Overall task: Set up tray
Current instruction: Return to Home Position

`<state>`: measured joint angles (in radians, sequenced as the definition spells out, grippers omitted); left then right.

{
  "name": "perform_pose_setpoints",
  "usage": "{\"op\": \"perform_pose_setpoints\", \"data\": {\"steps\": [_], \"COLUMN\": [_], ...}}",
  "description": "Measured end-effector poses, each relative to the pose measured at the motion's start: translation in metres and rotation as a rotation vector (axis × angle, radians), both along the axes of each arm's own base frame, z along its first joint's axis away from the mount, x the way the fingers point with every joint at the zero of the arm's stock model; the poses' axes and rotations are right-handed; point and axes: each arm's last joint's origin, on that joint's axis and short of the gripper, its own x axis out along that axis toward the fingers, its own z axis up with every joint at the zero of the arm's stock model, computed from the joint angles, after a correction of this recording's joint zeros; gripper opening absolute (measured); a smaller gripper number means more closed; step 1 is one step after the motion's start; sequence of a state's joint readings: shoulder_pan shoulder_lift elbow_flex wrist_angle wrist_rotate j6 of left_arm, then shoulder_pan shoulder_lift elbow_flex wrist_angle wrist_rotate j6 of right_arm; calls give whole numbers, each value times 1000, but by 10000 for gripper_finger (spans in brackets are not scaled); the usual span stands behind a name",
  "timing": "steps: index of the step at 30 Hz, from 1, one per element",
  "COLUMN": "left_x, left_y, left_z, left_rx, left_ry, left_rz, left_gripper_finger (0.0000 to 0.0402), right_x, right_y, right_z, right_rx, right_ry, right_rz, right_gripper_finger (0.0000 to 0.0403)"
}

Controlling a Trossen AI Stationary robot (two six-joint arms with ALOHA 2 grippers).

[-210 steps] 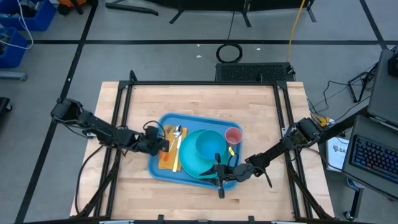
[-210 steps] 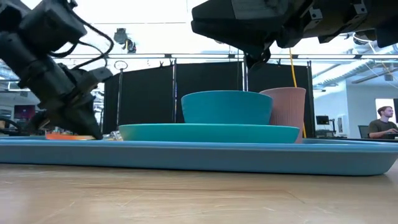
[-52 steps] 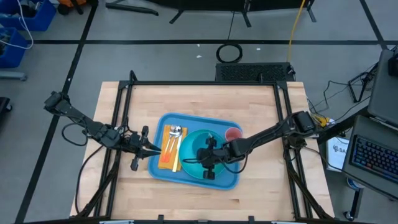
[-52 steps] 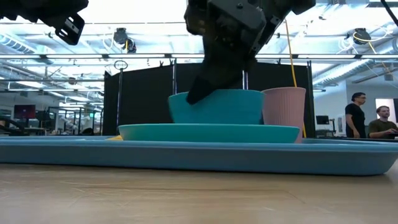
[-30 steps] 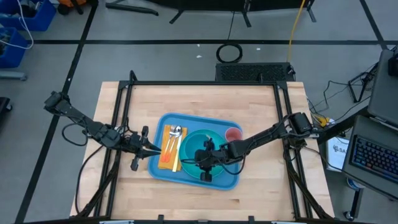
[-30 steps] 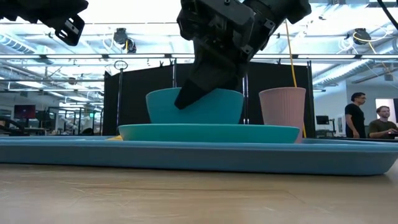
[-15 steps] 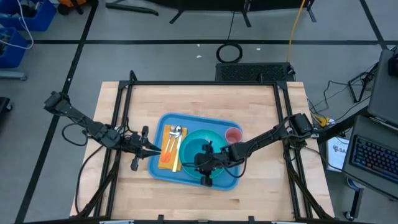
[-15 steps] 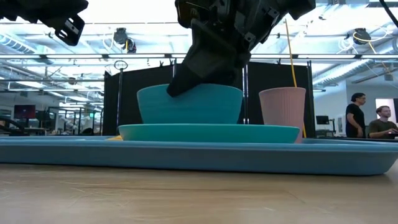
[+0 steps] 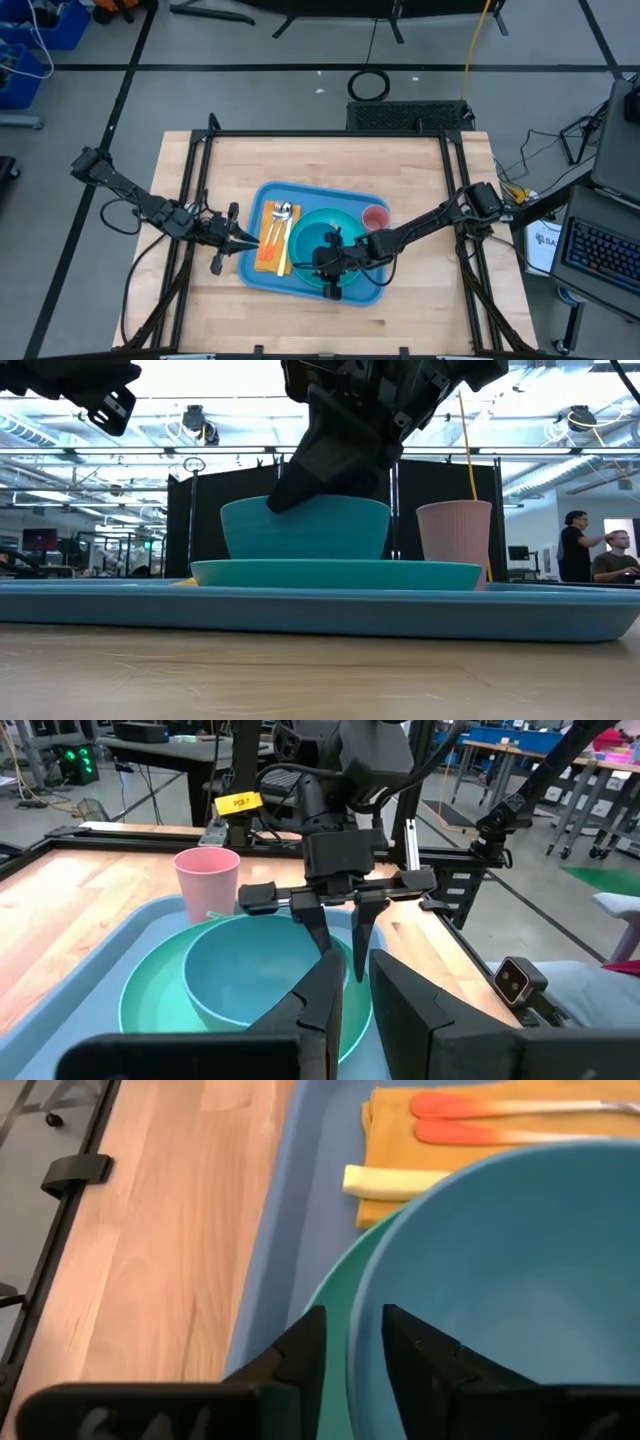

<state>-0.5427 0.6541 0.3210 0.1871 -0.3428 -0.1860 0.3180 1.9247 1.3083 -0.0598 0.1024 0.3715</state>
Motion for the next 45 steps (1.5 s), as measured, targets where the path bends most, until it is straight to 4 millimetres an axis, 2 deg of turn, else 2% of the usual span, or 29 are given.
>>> {"op": "perform_pose_setpoints", "data": {"steps": [10,20,25,30,34,39,45], "left_x": [0,0,0,-5,-12,-18,-25], "left_y": [0,0,-1,2,5,9,13], "left_z": [0,3,5,11,17,19,24], "left_rx": [0,-1,14,-6,-10,-10,-8], "left_ry": [0,-28,-55,-96,-139,-140,-183], "left_rz": [0,-3,-41,-37,-85,-85,-86], "left_gripper_finger": [58,58,58,58,58,58,58], "right_x": [1,-15,-27,-54,-86,-126,-158], "right_y": [0,-2,1,-6,-18,-35,-45], "right_z": [8,65,83,87,80,65,57], "right_rx": [-12,-75,-102,-73,-6,9,43], "right_ry": [-47,-215,-270,-354,-508,-566,-660], "right_rz": [23,109,155,147,120,24,4], "right_gripper_finger": [147,140,128,115,105,100,100]}}
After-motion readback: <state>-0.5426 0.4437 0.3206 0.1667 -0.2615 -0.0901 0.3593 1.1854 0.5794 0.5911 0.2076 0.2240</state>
